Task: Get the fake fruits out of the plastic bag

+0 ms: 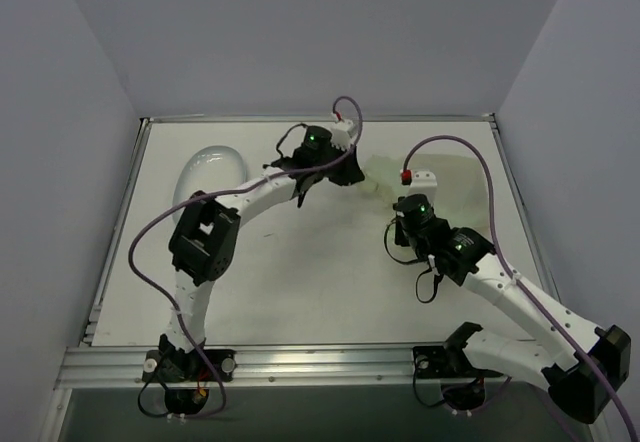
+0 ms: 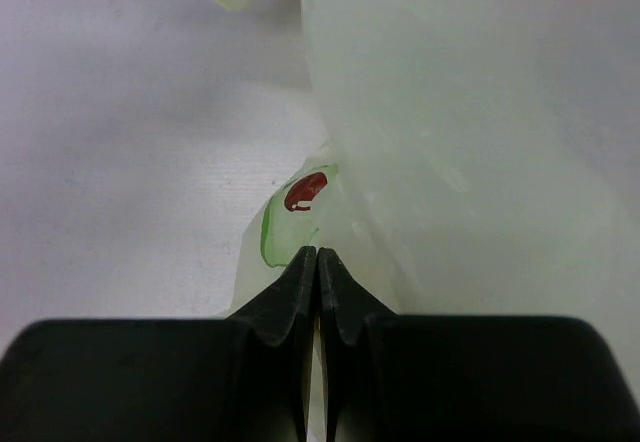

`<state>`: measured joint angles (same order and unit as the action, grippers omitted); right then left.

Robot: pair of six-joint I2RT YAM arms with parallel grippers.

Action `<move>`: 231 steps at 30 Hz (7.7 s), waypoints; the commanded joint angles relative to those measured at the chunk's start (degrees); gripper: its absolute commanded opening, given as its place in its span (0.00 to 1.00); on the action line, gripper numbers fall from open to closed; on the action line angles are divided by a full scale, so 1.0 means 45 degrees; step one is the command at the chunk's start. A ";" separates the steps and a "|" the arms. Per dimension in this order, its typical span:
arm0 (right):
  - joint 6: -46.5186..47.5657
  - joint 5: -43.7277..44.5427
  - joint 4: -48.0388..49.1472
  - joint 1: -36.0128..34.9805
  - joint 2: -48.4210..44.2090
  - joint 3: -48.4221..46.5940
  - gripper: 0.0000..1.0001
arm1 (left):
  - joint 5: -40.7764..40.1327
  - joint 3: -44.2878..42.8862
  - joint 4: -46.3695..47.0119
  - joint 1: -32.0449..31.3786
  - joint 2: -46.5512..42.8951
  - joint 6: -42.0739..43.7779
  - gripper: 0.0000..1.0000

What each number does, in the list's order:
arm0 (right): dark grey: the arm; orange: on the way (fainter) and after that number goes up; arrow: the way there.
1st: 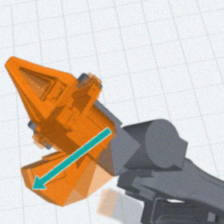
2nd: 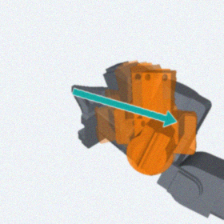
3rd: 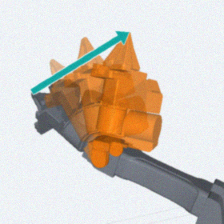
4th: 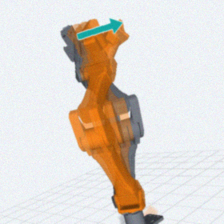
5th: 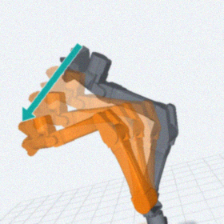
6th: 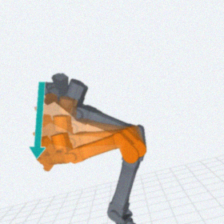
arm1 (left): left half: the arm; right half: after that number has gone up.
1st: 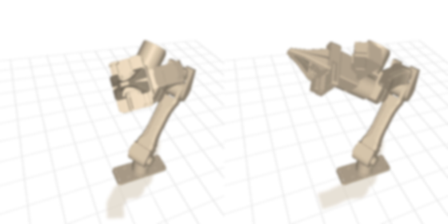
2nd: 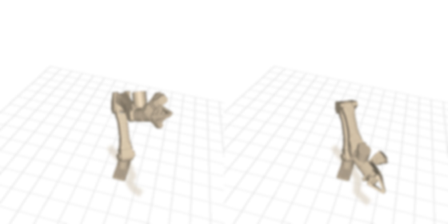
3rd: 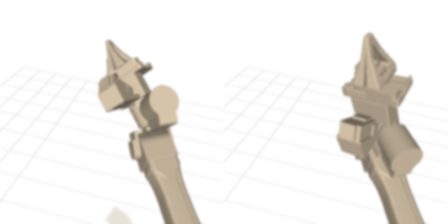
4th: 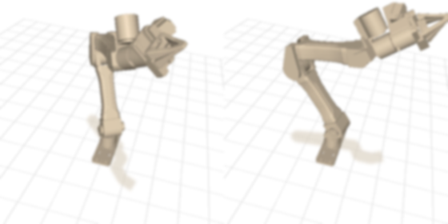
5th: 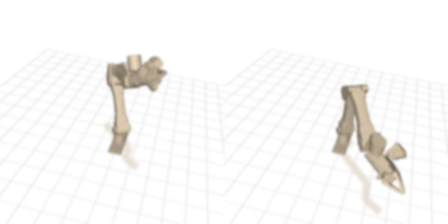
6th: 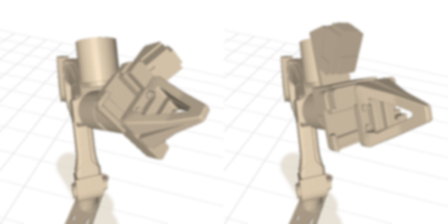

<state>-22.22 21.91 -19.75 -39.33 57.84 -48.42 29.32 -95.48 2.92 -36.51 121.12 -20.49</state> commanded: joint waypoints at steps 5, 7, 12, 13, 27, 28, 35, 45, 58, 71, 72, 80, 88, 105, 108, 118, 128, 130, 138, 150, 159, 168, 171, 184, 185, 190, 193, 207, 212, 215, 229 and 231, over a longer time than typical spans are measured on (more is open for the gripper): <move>0.0350 -0.1509 0.1438 -0.0104 0.0836 -0.0177 0.00 | 0.0787 -0.0480 0.2009 0.1688 -0.3322 -0.3492 0.02; 0.0037 -0.1743 0.1459 -0.0535 0.0915 0.0153 0.00 | 0.1334 -0.0598 0.2181 0.1610 -0.3127 -0.4094 0.02; -0.1154 -0.1901 0.1128 -0.0967 -0.0566 0.1190 0.00 | 0.1883 -0.0501 0.2361 0.1551 -0.3047 -0.4549 0.02; -0.1292 -0.1649 0.0914 -0.0967 -0.1111 0.1249 0.00 | 0.1689 -0.0307 0.2147 0.1571 -0.3145 -0.4355 0.02; 0.0891 -0.0850 -0.0124 -0.0948 -0.0494 -0.3495 0.75 | 0.0868 -0.0325 0.1500 0.0966 -0.3848 -0.4138 0.02; 0.1223 -0.0343 -0.0123 -0.0870 0.0244 -0.3903 0.74 | 0.0828 -0.0305 0.1500 0.0985 -0.3927 -0.4157 0.02; 0.3217 -0.2582 0.1260 0.1531 0.2885 -0.4434 0.81 | 0.0750 -0.0696 0.1168 0.1004 -0.3967 -0.4079 0.02; 0.3843 -0.6039 0.2688 0.3056 0.5678 -0.4669 0.78 | 0.0613 -0.0910 0.1500 0.1297 -0.3947 -0.4333 0.02; 0.3160 -0.5182 0.5150 0.4131 0.5721 -0.4455 0.00 | 0.0499 -0.0366 0.1306 0.1453 -0.4316 -0.4102 0.15; 0.2067 -0.8422 0.5189 0.5615 0.5310 -0.4337 0.00 | -0.4838 0.9590 0.2272 0.0537 -0.9574 -0.2303 0.85; 0.2047 -0.8482 0.5209 0.5635 0.5290 -0.4317 0.00 | -0.4314 0.9752 0.2649 0.0381 -0.9379 -0.2205 0.87; 0.1851 -0.8794 0.5189 0.5635 0.4880 -0.4239 0.00 | -0.2943 0.7355 0.5248 0.0242 -0.5005 -0.2106 0.94; 0.1675 -0.9323 0.5346 0.5693 0.4822 -0.4063 0.00 | -0.4153 0.4988 0.5584 0.0809 -0.4039 -0.3083 0.02; 0.0875 -0.7979 0.5557 0.6260 0.4683 -0.3852 0.00 | -0.4287 0.7876 0.2359 0.1667 -0.7776 -0.3587 0.02; 0.0817 -0.7682 0.5754 0.6533 0.5640 -0.3477 0.00 | -0.4388 0.8211 0.2321 0.2020 -0.7638 -0.3865 0.02; 0.0759 -0.7348 0.6516 0.6729 0.5546 -0.3246 0.00 | -0.8000 0.8991 0.1068 -0.2641 -1.1641 -0.1560 0.02; 0.0738 -0.7993 0.6830 0.6768 0.4939 -0.2755 0.00 | -0.6241 0.4017 0.0447 -0.3587 -0.5534 0.0216 0.02; 0.0641 -0.8072 0.6868 0.6729 0.4842 -0.2445 0.00 | -0.6165 0.2590 0.0328 -0.3275 -0.4326 0.0471 0.07; 0.0347 -0.7507 0.7025 0.6534 0.3514 -0.0725 0.00 | -0.6007 -0.0928 0.0638 -0.1165 -0.0924 -0.0135 0.25; 0.0582 -0.6745 0.7473 0.6572 0.4566 -0.0723 0.00 | -0.5866 0.4760 0.6395 -0.2490 -0.0857 -0.2844 0.29; 0.0562 -0.7016 0.8509 0.6728 0.4627 -0.0022 0.00 | -0.7375 0.7976 0.7360 -0.3938 -0.2928 -0.3240 0.33; 0.0719 -0.7275 0.7028 0.6495 0.2949 0.0390 0.55 | -0.6671 0.6434 0.6132 -0.3820 -0.4279 -0.3415 0.59; 0.0387 -0.5989 0.5818 0.6163 0.1602 0.0195 0.89 | -0.6926 0.5947 0.5739 -0.3567 -0.4085 -0.3337 0.59; -0.1154 -0.2488 0.0390 0.1439 -0.1547 -0.1270 1.00 | -0.6691 0.4012 0.4352 -0.2394 -0.2854 -0.3279 0.57; -0.1369 -0.1926 0.0288 0.1068 -0.1488 -0.1193 1.00 | -0.6750 0.3799 0.4274 -0.2394 -0.2776 -0.3143 0.58; -0.2949 -0.0223 0.0013 -0.0205 -0.1232 0.0446 0.98 | -0.7685 0.3231 0.3416 -0.2394 -0.2404 -0.2440 0.57; -0.3363 0.1124 0.0033 -0.0166 -0.1699 0.1053 0.64 | -0.8234 0.2782 0.2888 -0.2375 -0.2015 -0.1835 0.61; -0.3014 0.0954 0.0363 0.1124 -0.2365 0.1893 0.00 | -0.9679 -0.0265 0.2804 -0.2101 0.1284 -0.0331 0.90; -0.2700 0.0208 0.0599 0.1006 -0.2464 0.1894 0.00 | -0.9602 -0.1456 0.2537 -0.2023 0.2731 -0.0347 0.60; -0.2603 0.0346 0.0677 0.1026 -0.2464 0.1874 0.00 | -0.9582 -0.1127 0.2846 -0.1984 0.3006 -0.0563 0.52; -0.3517 0.0871 0.0698 0.1201 -0.3577 0.2460 0.00 | -1.0479 0.3750 0.5130 -0.1613 -0.0739 -0.1675 0.02; -0.3656 0.1263 0.0523 0.1473 -0.3480 0.2558 0.00 | -1.0637 0.5705 0.5718 -0.1554 -0.2063 -0.2417 0.02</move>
<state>-36.25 22.83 -15.73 -34.13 41.80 -37.69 -15.25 -75.24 22.20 -44.23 122.30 -26.76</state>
